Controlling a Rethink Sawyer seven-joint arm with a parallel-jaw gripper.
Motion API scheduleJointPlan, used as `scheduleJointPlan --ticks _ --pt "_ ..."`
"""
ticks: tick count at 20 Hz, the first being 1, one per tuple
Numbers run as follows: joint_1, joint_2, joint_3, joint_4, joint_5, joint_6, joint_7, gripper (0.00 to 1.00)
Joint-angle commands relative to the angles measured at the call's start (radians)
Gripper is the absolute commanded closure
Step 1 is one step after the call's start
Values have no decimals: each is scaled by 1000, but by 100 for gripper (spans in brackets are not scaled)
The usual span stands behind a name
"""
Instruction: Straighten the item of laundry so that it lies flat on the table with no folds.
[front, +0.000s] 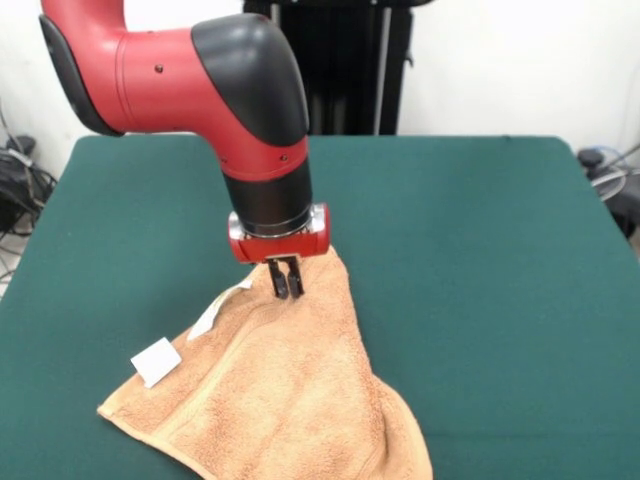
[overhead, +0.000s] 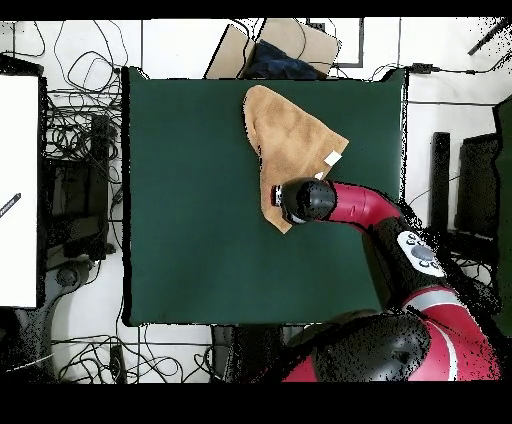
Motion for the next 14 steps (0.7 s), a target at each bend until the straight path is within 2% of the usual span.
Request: scheduleJointPlan --ticks 1,10,11,14 --pt "-13 59 13 66 -61 -63 4 100" --pt "-9 58 14 62 -51 -66 17 100" --pt "-11 57 14 66 -52 -68 17 0" --pt "-1 51 2 66 -53 -63 28 0"
